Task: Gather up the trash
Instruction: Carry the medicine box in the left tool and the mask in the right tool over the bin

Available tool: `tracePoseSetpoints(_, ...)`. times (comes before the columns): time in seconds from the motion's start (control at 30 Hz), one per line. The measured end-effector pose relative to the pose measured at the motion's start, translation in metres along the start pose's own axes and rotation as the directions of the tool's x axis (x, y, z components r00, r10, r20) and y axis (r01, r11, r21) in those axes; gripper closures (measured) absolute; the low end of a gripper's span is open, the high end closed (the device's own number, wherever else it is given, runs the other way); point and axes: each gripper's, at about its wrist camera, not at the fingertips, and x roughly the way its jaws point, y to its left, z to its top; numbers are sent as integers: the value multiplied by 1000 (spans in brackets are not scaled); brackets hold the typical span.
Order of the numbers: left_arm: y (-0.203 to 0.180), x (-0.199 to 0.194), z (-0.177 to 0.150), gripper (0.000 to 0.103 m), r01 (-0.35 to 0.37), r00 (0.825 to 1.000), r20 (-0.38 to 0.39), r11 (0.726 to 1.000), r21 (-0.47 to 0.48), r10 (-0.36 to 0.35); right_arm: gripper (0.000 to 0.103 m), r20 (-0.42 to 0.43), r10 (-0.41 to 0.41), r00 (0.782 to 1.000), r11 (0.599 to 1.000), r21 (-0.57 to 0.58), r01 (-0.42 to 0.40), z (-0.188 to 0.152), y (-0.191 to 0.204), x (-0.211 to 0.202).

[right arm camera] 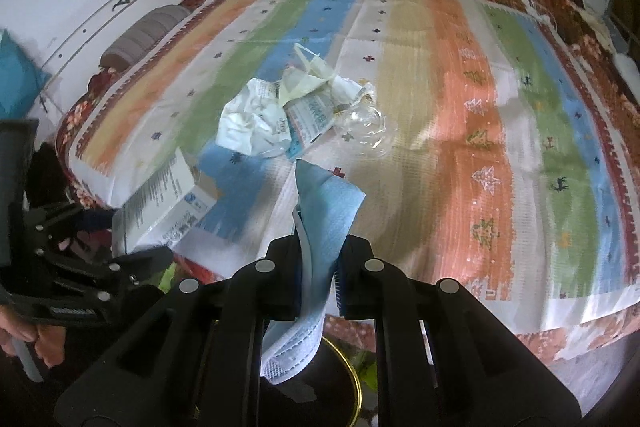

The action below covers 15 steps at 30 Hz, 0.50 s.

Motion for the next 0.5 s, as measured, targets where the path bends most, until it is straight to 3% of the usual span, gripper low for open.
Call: tracePoseSetpoints(0.5, -9, -27, -33, 23, 115, 992, 52, 991, -73, -112, 92, 19, 28, 999, 1000, 9, -28, -42, 8, -40)
